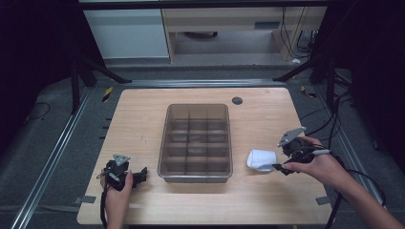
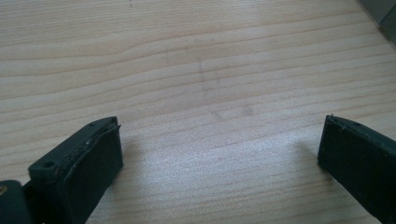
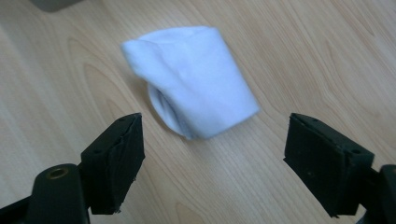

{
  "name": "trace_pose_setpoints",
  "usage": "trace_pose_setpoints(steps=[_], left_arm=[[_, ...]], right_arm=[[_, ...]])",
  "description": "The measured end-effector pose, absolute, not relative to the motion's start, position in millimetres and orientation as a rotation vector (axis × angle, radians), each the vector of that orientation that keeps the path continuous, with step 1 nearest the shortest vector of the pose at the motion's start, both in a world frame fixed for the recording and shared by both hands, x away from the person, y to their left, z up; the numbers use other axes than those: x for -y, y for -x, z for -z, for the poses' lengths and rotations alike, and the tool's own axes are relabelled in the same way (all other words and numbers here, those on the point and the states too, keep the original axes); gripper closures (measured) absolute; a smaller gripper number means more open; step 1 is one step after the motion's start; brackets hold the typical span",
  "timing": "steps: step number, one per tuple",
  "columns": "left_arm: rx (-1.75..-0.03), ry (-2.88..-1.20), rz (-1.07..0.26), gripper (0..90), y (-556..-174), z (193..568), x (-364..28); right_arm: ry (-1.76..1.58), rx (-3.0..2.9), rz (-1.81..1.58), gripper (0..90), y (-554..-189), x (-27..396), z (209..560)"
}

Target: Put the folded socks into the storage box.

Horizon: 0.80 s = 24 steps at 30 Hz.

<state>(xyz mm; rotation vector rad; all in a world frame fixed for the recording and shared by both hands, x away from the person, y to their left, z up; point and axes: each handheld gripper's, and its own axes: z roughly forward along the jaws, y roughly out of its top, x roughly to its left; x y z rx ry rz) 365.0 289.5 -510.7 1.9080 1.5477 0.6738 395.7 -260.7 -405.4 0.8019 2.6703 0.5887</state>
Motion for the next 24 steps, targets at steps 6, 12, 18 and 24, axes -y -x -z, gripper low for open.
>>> trace_pose_setpoints(steps=[6, 12, 18, 24], left_arm=[[-1.549, -1.906, -0.673, 0.0, -364.2, 510.7, -289.2], [-1.550, -1.907, -0.673, 0.0, -364.1, 510.6, -289.2], [-1.548, -1.906, -0.671, 0.0, -364.2, 510.7, -289.2], [-1.548, -1.908, -0.672, 0.0, -364.0, 510.6, -289.2]], right_arm=[[-0.683, -2.733, -0.513, 21.2, -398.1, 242.7, 397.9], [-0.565, -2.748, -0.410, 22.5, -391.4, 231.2, 397.9], [-0.455, -2.787, -0.366, 31.3, -388.7, 224.5, 407.1], [-0.371, -2.827, -0.310, 38.2, -397.4, 210.4, 422.2]])
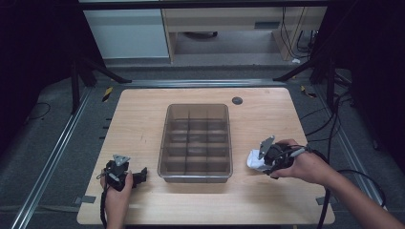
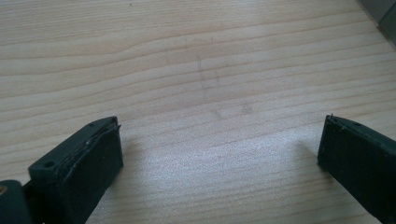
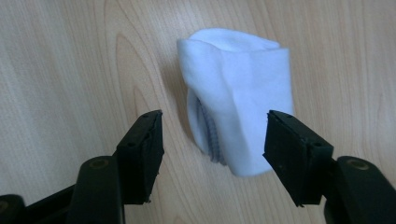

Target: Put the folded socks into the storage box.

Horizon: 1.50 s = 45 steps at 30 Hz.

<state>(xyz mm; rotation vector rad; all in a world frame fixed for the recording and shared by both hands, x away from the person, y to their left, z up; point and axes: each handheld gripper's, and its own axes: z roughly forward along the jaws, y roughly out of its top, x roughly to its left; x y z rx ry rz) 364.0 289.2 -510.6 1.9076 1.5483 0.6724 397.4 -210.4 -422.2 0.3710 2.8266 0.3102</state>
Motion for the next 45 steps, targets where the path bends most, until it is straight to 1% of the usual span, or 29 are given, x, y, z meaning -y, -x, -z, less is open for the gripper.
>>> trace_pose_setpoints(steps=[4, 14, 28, 33, 45], left_arm=[[-1.543, -1.912, -0.671, 0.0, -363.3, 510.6, -289.3], [-1.539, -1.915, -0.668, 0.0, -363.4, 510.6, -289.5], [-1.539, -1.914, -0.669, 0.0, -363.3, 510.6, -289.5], [-1.535, -1.916, -0.667, 0.0, -363.3, 510.7, -289.4], [-1.531, -1.918, -0.664, 0.0, -363.1, 510.7, -289.3]], right_arm=[[-0.312, -2.841, -0.256, 40.3, -401.2, 201.8, 431.1], [-0.256, -2.877, -0.202, 39.5, -414.3, 195.7, 447.8], [-0.193, -2.864, -0.149, 40.1, -418.0, 193.6, 462.7], [-0.191, -2.853, -0.151, 45.9, -418.8, 194.0, 462.6], [-0.155, -2.813, -0.115, 52.1, -417.1, 191.7, 465.2]])
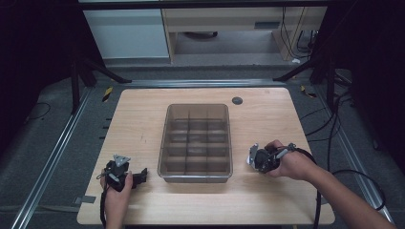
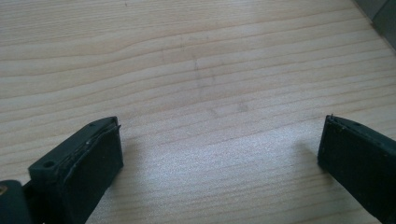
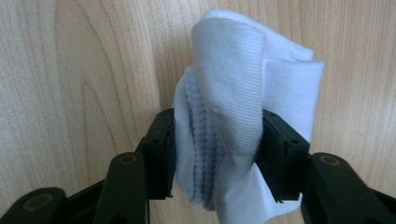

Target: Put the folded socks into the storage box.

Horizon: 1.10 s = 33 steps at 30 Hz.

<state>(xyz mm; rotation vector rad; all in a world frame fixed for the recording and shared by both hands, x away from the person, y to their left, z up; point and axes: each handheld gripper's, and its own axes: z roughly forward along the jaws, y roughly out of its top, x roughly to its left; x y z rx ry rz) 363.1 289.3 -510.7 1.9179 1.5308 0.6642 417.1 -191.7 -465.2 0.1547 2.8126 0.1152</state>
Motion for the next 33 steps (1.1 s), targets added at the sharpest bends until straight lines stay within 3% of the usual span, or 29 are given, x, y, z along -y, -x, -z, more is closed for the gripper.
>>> trace_pose_setpoints(steps=[11, 33], left_arm=[[-1.527, -1.921, -0.662, 0.0, -362.9, 510.7, -289.2], [-1.526, -1.919, -0.663, 0.0, -362.9, 510.8, -288.9]], right_arm=[[-0.135, -2.809, -0.112, 65.4, -418.7, 192.2, 460.3], [-0.120, -2.837, -0.248, 66.1, -402.8, 172.7, 374.4]])
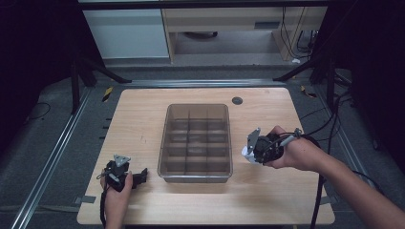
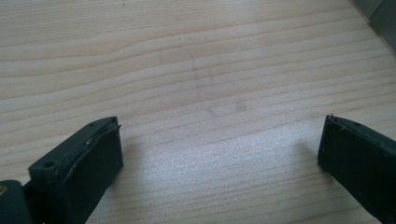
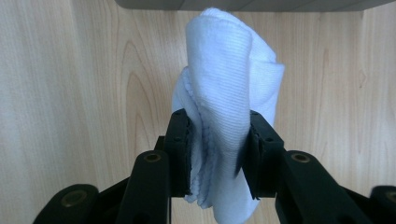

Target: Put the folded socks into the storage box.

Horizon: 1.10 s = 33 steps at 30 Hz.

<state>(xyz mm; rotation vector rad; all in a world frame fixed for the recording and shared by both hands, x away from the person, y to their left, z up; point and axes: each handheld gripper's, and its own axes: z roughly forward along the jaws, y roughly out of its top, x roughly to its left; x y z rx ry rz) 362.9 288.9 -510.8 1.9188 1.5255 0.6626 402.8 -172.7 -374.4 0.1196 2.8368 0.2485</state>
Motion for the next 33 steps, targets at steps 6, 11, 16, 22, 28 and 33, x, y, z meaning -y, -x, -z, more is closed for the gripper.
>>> trace_pose_setpoints(steps=[6, 11, 16, 22, 28, 33], left_arm=[[-1.524, -1.920, -0.664, 0.0, -362.9, 510.8, -288.8], [-1.522, -1.922, -0.664, 0.0, -362.8, 510.8, -288.8], [-1.522, -1.921, -0.664, 0.0, -362.8, 510.8, -288.8], [-1.522, -1.922, -0.663, 0.0, -362.9, 510.8, -288.9], [-1.520, -1.922, -0.662, 0.0, -362.9, 510.8, -288.8], [-1.520, -1.922, -0.664, 0.0, -362.7, 510.8, -288.7]], right_arm=[[-0.120, -2.843, -0.253, 66.1, -404.3, 166.8, 359.2], [-0.120, -2.850, -0.281, 66.1, -407.1, 160.5, 346.5], [-0.123, -2.859, -0.307, 66.1, -411.5, 153.9, 338.4], [-0.131, -2.869, -0.359, 66.1, -417.4, 143.9, 330.4], [-0.118, -2.869, -0.388, 66.0, -421.5, 132.3, 325.8], [-0.101, -2.866, -0.407, 66.0, -422.7, 120.8, 323.0]])
